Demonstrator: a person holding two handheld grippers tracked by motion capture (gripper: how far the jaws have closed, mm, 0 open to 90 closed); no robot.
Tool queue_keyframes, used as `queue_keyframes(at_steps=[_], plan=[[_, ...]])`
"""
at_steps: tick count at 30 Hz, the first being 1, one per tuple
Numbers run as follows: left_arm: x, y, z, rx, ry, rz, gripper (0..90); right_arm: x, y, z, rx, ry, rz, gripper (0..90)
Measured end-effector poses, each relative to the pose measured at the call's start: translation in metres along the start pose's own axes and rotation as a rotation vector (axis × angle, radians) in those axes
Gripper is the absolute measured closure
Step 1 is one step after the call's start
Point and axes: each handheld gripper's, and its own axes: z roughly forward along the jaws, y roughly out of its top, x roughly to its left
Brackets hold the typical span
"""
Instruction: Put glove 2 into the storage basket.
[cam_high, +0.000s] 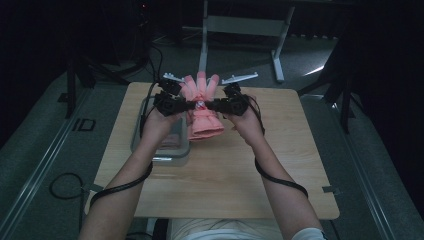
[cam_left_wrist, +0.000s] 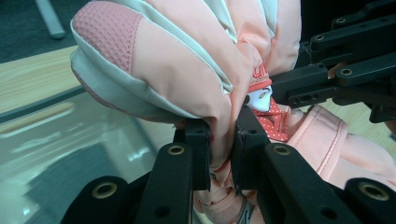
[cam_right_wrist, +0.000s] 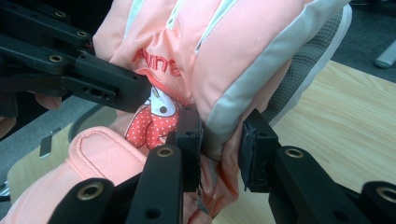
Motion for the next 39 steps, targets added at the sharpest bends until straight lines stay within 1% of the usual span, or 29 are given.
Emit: queue_keyframes(at_steps=[1, 2, 4, 7, 9, 12, 13, 14, 15, 16, 17, 18, 20, 21, 22, 23, 25, 27, 32, 36, 38, 39], plan=[[0.003, -0.001, -0.003, -0.001, 0.004, -0.006, 79.3, 0.004, 0.005, 0.007, 0.006, 0.016, -0.006, 72.0], [0.007, -0.003, -0.006, -0.002, 0.009, -0.012, 79.3, 0.004, 0.005, 0.007, 0.006, 0.016, -0.006, 72.0], [0.013, -0.006, -0.011, -0.003, 0.022, -0.019, 79.3, 0.009, 0.009, 0.015, 0.01, 0.027, -0.011, 72.0], [0.024, -0.012, -0.019, -0.005, 0.036, -0.041, 79.3, 0.018, 0.015, 0.027, 0.021, 0.033, -0.027, 72.0], [0.031, -0.016, -0.024, -0.003, 0.05, -0.049, 79.3, 0.024, 0.019, 0.036, 0.033, 0.041, -0.034, 72.0], [0.041, -0.023, -0.031, -0.004, 0.063, -0.072, 79.3, 0.032, 0.024, 0.049, 0.052, 0.054, -0.048, 72.1], [0.045, -0.026, -0.033, -0.001, 0.067, -0.075, 79.2, 0.035, 0.026, 0.054, 0.058, 0.057, -0.052, 72.0], [0.049, -0.028, -0.034, -0.004, 0.068, -0.087, 79.2, 0.037, 0.028, 0.059, 0.067, 0.06, -0.062, 72.0], [0.054, -0.032, -0.035, 0.0, 0.069, -0.095, 79.2, 0.042, 0.03, 0.069, 0.081, 0.064, -0.069, 71.9], [0.057, -0.034, -0.035, 0.002, 0.069, -0.101, 79.2, 0.042, 0.03, 0.069, 0.081, 0.064, -0.069, 71.9], [0.061, -0.036, -0.035, 0.003, 0.069, -0.109, 79.2, 0.043, 0.03, 0.073, 0.086, 0.066, -0.067, 71.9], [0.066, -0.04, -0.033, 0.01, 0.063, -0.119, 79.2, 0.044, 0.029, 0.077, 0.091, 0.066, -0.066, 71.9], [0.073, -0.046, -0.03, 0.016, 0.054, -0.135, 79.2, 0.046, 0.027, 0.086, 0.109, 0.061, -0.062, 71.9], [0.073, -0.046, -0.03, 0.016, 0.054, -0.135, 79.2, 0.046, 0.027, 0.086, 0.109, 0.061, -0.062, 71.9], [0.08, -0.055, -0.023, 0.03, 0.041, -0.158, 79.2, 0.047, 0.026, 0.091, 0.119, 0.06, -0.061, 71.9], [0.083, -0.059, -0.02, 0.037, 0.037, -0.164, 79.1, 0.046, 0.02, 0.101, 0.144, 0.062, -0.055, 71.9], [0.088, -0.065, -0.013, 0.049, 0.028, -0.182, 79.1, 0.044, 0.014, 0.11, 0.166, 0.061, -0.047, 71.9], [0.092, -0.07, -0.006, 0.056, 0.027, -0.182, 79.1, 0.043, 0.009, 0.117, 0.182, 0.051, -0.049, 71.9], [0.105, -0.081, 0.011, 0.084, 0.001, -0.219, 78.9, 0.038, 0.001, 0.133, 0.218, 0.038, -0.042, 71.9], [0.113, -0.088, 0.023, 0.126, -0.002, -0.238, 78.7, 0.034, -0.008, 0.147, 0.261, 0.03, -0.023, 71.8], [0.115, -0.091, 0.027, 0.134, 0.001, -0.258, 78.4, 0.032, -0.012, 0.153, 0.274, 0.032, -0.012, 71.6], [0.115, -0.091, 0.027, 0.134, 0.001, -0.258, 78.2, 0.032, -0.012, 0.153, 0.274, 0.032, -0.012, 71.6]])
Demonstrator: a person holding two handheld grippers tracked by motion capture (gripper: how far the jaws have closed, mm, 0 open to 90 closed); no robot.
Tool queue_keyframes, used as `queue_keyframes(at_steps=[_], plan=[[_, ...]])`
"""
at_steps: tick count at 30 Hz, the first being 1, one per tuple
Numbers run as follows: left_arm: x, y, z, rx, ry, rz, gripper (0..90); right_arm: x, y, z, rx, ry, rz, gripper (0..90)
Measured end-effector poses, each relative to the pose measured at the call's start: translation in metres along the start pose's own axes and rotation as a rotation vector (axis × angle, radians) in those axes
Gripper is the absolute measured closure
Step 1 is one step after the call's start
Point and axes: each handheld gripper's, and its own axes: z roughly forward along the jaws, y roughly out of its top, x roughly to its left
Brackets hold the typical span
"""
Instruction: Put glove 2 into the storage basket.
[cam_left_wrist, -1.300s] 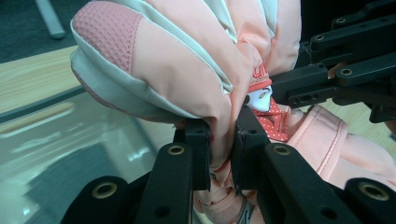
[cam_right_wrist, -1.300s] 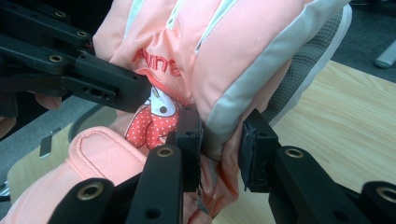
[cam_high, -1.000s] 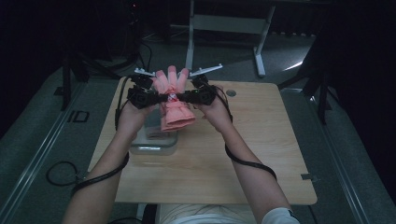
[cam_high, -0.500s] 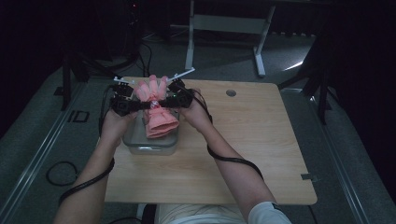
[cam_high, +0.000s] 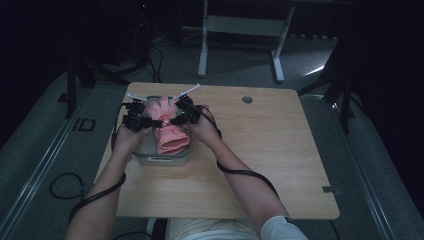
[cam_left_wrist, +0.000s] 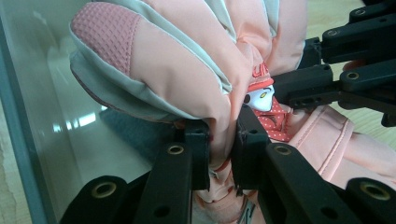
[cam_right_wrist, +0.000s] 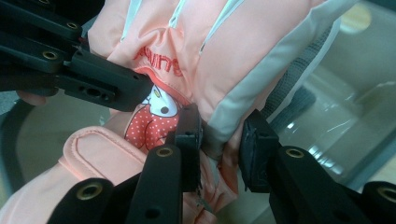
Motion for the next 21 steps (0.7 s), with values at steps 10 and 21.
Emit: queue_keyframes(at_steps=[10, 21], plan=[[0.012, -0.004, 0.013, 0.054, 0.035, -0.061, 76.0, -0.005, -0.003, 0.019, 0.039, -0.025, 0.028, 70.3], [0.006, 0.003, 0.016, 0.082, 0.195, 0.01, 47.8, -0.013, 0.002, 0.023, 0.055, -0.045, 0.045, 53.4]])
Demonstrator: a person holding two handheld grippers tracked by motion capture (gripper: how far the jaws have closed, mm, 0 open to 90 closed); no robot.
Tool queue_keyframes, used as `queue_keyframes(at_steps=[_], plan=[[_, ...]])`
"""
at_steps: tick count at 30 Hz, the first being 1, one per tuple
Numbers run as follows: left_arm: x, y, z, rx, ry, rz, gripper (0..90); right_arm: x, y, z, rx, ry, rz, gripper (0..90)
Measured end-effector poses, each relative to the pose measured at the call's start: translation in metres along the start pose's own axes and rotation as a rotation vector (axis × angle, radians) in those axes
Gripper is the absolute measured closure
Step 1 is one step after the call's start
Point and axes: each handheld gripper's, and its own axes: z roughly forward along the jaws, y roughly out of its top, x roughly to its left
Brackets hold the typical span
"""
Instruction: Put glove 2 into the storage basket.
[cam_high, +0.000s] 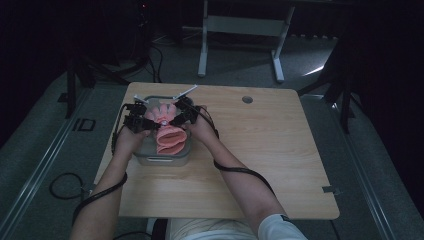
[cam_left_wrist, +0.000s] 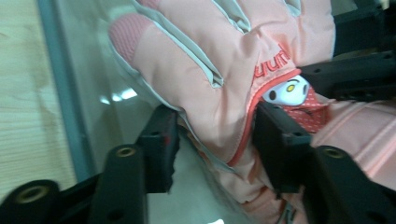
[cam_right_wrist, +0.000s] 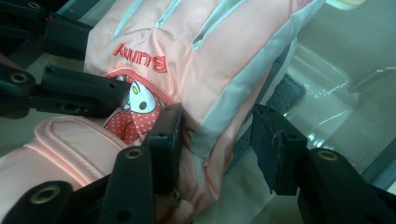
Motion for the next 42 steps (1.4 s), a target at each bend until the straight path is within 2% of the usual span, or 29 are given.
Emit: queue_keyframes(at_steps=[2, 5, 9, 14, 21, 28, 31, 33, 37, 40, 42], plan=[[-0.001, 0.0, -0.002, -0.015, 0.024, -0.001, 44.7, -0.001, 0.001, 0.0, -0.005, 0.008, 0.008, 51.3], [-0.001, 0.0, -0.007, -0.033, 0.021, -0.011, 42.6, -0.003, 0.002, -0.004, -0.032, 0.034, 0.027, 49.9], [-0.002, 0.002, -0.016, -0.054, 0.034, 0.002, 41.4, -0.003, 0.005, -0.015, -0.077, 0.059, 0.042, 48.9], [-0.004, 0.004, -0.025, -0.08, 0.037, 0.008, 40.8, 0.001, 0.007, -0.025, -0.109, 0.067, 0.029, 48.1], [-0.006, 0.004, -0.036, -0.11, 0.032, 0.019, 40.6, 0.0, 0.006, -0.036, -0.141, 0.085, 0.041, 46.0], [-0.014, 0.007, -0.051, -0.153, 0.018, 0.042, 40.6, -0.002, 0.003, -0.051, -0.177, 0.1, 0.038, 43.7], [-0.023, 0.006, -0.058, -0.172, 0.014, 0.067, 40.0, -0.004, 0.0, -0.059, -0.194, 0.107, 0.039, 41.7], [-0.033, 0.005, -0.064, -0.191, 0.012, 0.094, 38.7, -0.007, -0.003, -0.066, -0.199, 0.108, 0.032, 38.3], [-0.051, 0.004, -0.071, -0.218, -0.005, 0.14, 32.1, -0.016, -0.011, -0.081, -0.219, 0.106, 0.028, 33.3], [-0.067, 0.002, -0.071, -0.207, -0.06, 0.183, 29.5, -0.019, -0.017, -0.09, -0.223, 0.104, 0.011, 28.8], [-0.077, 0.0, -0.069, -0.2, -0.085, 0.218, 21.2, -0.02, -0.023, -0.095, -0.221, 0.095, -0.016, 24.6]])
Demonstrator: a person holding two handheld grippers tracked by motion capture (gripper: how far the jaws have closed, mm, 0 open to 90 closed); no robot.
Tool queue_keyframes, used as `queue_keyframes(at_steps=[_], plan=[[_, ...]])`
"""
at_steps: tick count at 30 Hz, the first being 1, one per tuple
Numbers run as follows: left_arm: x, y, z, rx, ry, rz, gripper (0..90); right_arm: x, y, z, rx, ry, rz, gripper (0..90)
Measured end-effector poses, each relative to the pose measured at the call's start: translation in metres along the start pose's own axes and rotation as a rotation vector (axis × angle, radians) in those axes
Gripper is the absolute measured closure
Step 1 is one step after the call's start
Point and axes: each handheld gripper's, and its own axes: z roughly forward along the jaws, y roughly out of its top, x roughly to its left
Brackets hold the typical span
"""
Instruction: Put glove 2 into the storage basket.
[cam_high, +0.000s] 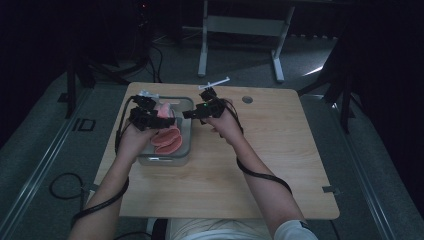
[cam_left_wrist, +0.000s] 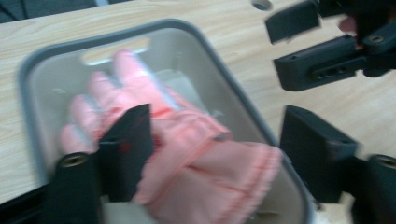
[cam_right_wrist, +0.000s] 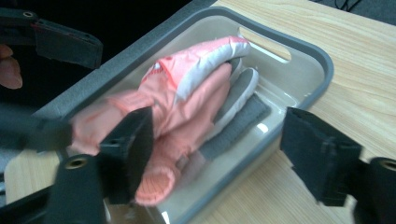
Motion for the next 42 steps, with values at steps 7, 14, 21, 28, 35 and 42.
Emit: queue_keyframes(at_steps=[7, 14, 21, 28, 35, 42], plan=[[-0.035, -0.001, 0.012, -0.011, -0.06, 0.081, 9.7, -0.006, -0.021, -0.015, 0.003, -0.002, -0.034, 18.6], [-0.057, -0.004, 0.018, -0.035, -0.132, 0.128, 0.9, -0.019, -0.042, -0.024, -0.01, -0.035, -0.058, 14.8], [-0.078, -0.01, 0.027, -0.043, -0.171, 0.195, 0.9, -0.03, -0.064, -0.024, 0.006, -0.05, -0.076, 13.9], [-0.101, -0.02, 0.035, -0.021, -0.16, 0.275, 1.0, -0.036, -0.084, -0.03, 0.017, -0.058, -0.084, 13.9], [-0.118, -0.032, 0.039, -0.018, -0.191, 0.32, 1.0, -0.043, -0.099, -0.038, 0.0, -0.073, -0.096, 13.9], [-0.133, -0.046, 0.046, -0.017, -0.228, 0.338, 1.0, -0.048, -0.117, -0.04, -0.008, -0.065, -0.113, 13.9]])
